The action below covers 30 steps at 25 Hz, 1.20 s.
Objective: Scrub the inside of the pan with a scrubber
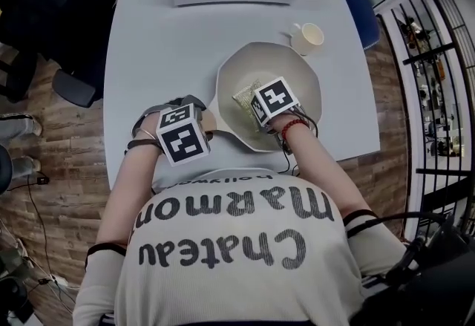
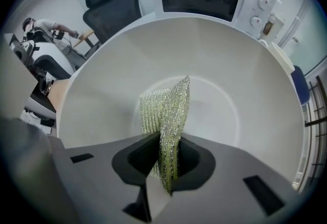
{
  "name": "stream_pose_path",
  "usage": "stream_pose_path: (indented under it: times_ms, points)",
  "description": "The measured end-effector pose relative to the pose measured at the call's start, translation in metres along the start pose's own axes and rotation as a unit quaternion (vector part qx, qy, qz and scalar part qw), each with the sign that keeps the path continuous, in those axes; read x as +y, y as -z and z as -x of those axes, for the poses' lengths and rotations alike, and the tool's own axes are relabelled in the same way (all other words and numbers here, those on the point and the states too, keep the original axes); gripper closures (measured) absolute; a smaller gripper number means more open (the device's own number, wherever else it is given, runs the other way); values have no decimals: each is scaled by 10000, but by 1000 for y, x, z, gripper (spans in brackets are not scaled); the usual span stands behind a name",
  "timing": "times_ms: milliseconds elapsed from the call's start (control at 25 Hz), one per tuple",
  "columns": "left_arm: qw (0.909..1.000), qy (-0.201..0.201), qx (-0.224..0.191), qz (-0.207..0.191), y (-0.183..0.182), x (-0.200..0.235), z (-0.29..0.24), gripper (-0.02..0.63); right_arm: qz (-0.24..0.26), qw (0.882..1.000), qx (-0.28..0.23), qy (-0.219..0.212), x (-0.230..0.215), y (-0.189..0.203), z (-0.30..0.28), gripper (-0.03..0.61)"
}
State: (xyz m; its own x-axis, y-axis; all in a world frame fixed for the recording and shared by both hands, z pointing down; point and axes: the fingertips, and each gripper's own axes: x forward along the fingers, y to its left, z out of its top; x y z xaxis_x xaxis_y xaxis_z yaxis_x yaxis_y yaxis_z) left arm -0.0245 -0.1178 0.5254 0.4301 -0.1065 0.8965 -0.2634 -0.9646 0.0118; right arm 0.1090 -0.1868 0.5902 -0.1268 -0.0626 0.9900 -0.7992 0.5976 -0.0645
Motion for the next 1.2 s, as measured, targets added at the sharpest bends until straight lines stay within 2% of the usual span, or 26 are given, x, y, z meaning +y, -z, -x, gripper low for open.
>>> stream_pose_path:
  times_ms: [120, 360, 520, 640, 720, 800, 960, 1200]
  points:
    - [10000, 17, -36, 71, -1, -1, 0, 350, 18, 9992, 333, 233, -16, 19, 5, 522]
    - [9996, -92, 116, 224, 1, 1, -2, 365, 537, 9892, 718, 1163, -73, 35, 3, 522]
    - [9991, -158, 152, 354, 2, 0, -3, 371, 1225, 9685, 1089, 1877, -95, 40, 4, 522]
    - [9985, -180, 122, 504, 2, 1, -3, 376, 1793, 9461, 1395, 2308, -105, 38, 7, 522]
    - [9979, -203, 78, 611, 2, 2, -3, 380, 2056, 9318, 1611, 2519, -111, 39, 12, 522]
    - [9975, -228, 56, 667, 4, 3, -4, 385, 2208, 9243, 1725, 2593, -117, 39, 16, 522]
    - [9970, -236, 49, 732, 6, 3, -4, 387, 2250, 9212, 1602, 2741, -134, 29, 30, 522]
    - [9969, -243, 31, 745, 11, -2, -7, 394, 2110, 9233, 1357, 2909, -147, 22, 53, 522]
